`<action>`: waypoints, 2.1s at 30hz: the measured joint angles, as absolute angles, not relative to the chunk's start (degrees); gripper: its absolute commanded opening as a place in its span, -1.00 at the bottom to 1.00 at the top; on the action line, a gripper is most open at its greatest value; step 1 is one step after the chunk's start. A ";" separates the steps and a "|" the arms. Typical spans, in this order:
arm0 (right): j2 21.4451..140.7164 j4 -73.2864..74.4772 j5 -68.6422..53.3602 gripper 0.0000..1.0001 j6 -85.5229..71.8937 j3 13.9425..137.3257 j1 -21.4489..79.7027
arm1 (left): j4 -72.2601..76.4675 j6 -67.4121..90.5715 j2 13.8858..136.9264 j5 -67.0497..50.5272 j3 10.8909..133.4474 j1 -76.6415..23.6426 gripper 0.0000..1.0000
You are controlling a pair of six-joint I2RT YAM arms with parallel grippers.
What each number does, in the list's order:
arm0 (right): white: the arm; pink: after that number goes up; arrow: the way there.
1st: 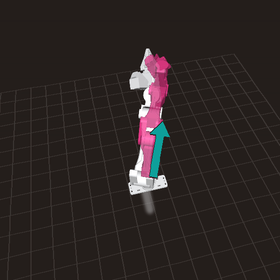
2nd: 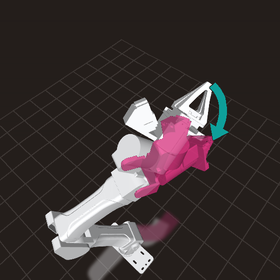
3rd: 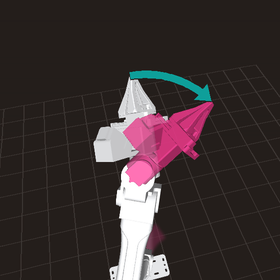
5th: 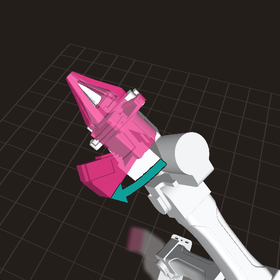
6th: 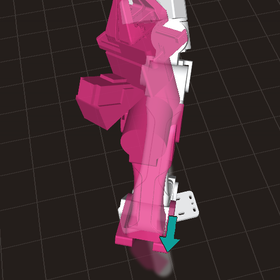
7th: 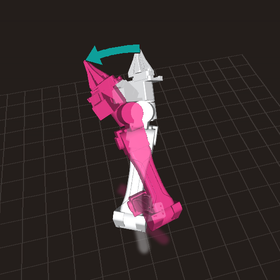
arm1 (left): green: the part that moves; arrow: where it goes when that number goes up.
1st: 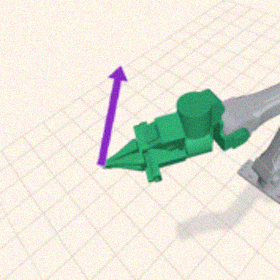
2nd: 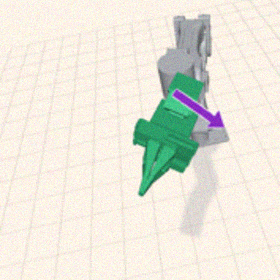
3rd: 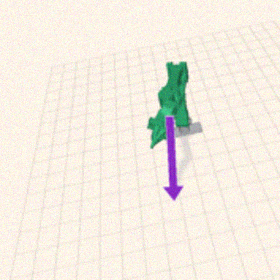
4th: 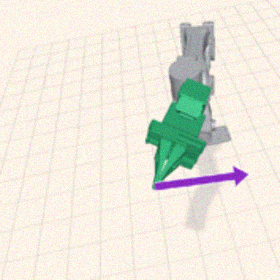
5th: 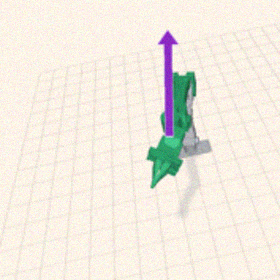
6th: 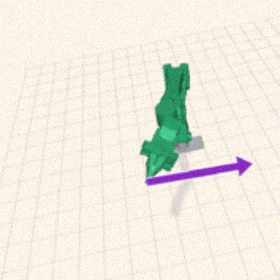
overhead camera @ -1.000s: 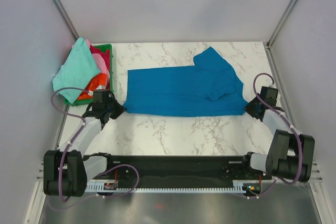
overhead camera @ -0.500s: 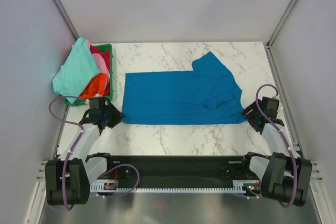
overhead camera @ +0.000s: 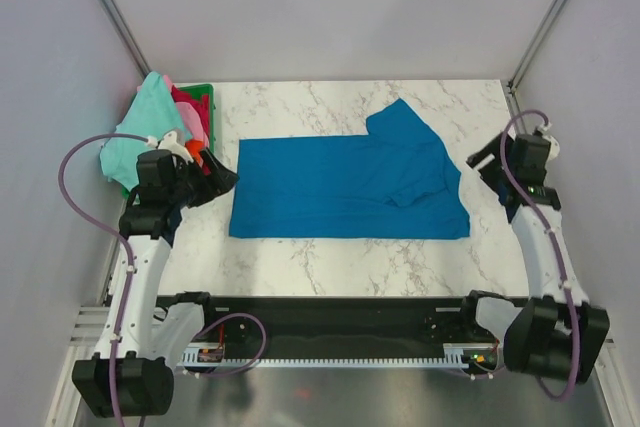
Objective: Fold and stack the t-shirts
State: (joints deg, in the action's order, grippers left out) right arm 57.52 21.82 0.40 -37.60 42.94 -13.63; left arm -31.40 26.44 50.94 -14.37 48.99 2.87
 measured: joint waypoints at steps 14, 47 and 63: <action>120.55 20.67 1.83 0.67 -24.14 108.03 5.67 | -34.39 22.63 52.77 -18.11 47.42 3.38 0.56; 157.36 21.93 15.77 -0.34 -7.90 142.74 10.31 | -34.15 21.74 52.38 -23.09 46.70 6.37 0.57; 150.26 20.47 12.29 -1.00 -8.45 131.87 10.35 | -33.65 22.04 54.50 -22.15 46.54 7.86 0.50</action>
